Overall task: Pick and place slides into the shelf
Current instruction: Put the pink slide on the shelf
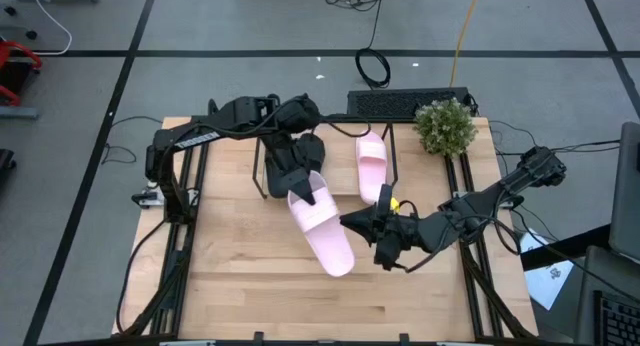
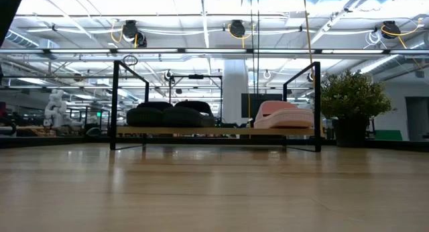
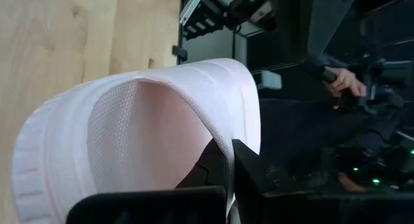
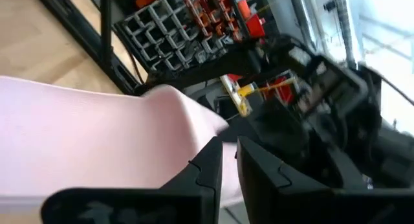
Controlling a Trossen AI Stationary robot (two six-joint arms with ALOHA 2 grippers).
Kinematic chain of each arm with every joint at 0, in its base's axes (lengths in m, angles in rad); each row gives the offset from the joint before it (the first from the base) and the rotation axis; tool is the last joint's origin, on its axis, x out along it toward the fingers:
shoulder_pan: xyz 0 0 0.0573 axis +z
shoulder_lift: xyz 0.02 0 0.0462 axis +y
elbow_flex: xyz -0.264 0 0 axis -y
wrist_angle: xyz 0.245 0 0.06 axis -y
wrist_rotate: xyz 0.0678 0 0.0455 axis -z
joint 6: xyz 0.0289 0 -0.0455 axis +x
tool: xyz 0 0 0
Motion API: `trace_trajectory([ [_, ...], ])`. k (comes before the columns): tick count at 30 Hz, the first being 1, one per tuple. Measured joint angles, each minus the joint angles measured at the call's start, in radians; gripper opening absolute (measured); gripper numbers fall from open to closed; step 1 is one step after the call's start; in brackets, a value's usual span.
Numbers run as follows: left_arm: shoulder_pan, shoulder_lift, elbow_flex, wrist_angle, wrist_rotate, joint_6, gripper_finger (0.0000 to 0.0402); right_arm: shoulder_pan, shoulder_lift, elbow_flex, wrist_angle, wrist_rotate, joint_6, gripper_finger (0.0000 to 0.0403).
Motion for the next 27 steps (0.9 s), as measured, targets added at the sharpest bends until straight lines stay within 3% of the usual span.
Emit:
trace_trajectory([
  [11, 0.064, 0.013, 0.000, 0.076, 0.025, -0.041, 0.0000, 0.041, 0.000, 0.000, 0.000, 0.222, -0.109, 0.0038],
  [20, 0.097, 0.013, 0.000, 0.078, 0.020, -0.051, 0.0000, 0.046, 0.000, 0.000, 0.000, 0.264, -0.096, 0.0040],
  [27, 0.107, 0.013, 0.000, 0.086, 0.011, -0.057, 0.0000, 0.045, 0.000, 0.000, 0.000, 0.263, -0.074, 0.0101],
])
